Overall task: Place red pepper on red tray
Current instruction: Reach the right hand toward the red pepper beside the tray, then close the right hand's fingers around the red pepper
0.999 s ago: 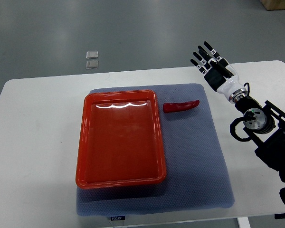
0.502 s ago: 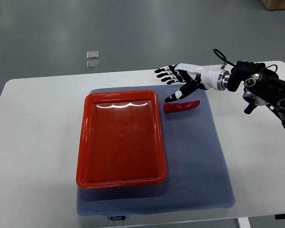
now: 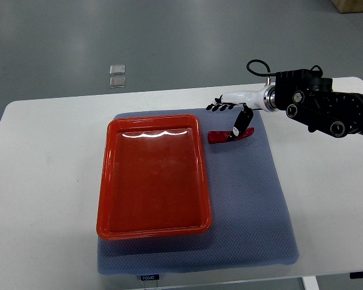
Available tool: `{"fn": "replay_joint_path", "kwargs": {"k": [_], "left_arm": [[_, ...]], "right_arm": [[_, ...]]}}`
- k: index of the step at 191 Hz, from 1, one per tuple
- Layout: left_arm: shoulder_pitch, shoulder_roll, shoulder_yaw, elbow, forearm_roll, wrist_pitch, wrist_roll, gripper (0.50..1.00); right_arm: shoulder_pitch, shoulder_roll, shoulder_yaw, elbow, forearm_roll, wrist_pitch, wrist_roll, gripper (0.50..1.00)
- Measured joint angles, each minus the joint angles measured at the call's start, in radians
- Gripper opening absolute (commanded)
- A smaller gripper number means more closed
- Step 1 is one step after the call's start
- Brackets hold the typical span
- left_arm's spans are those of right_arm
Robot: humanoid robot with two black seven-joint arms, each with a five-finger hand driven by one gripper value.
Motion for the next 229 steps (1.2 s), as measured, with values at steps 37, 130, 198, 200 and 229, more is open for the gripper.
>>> {"fn": "replay_joint_path", "kwargs": {"k": [37,130,198,200,229], "left_arm": [[0.0,0.0,0.0,0.0,0.0,0.0,0.0,1.0],[0.0,0.0,0.0,-0.001,0.0,0.0,0.0,1.0],[0.002,0.0,-0.001,-0.001,0.0,0.0,0.0,1.0],[0.002,0.0,-0.001,-0.001,0.0,0.0,0.0,1.0],[0.002,0.0,-0.001,-0.001,0.0,0.0,0.0,1.0]], "right_arm": [[-0.024,0.012,-0.015,-0.029,0.003,-0.039,-0.033,0.913],[-0.083,0.061,-0.018,-0.066,0.001,-0.094,-0.046,0.813],[-0.086,0.072,-0.047,-0.074,-0.001,-0.12,-0.047,0.5],[-0.086,0.072,-0.047,-0.074,-0.001,-0.12,-0.047,0.5],[-0.083,0.069,-0.048,-0.074,-0.002,-0.121,-0.047,0.5]]}}
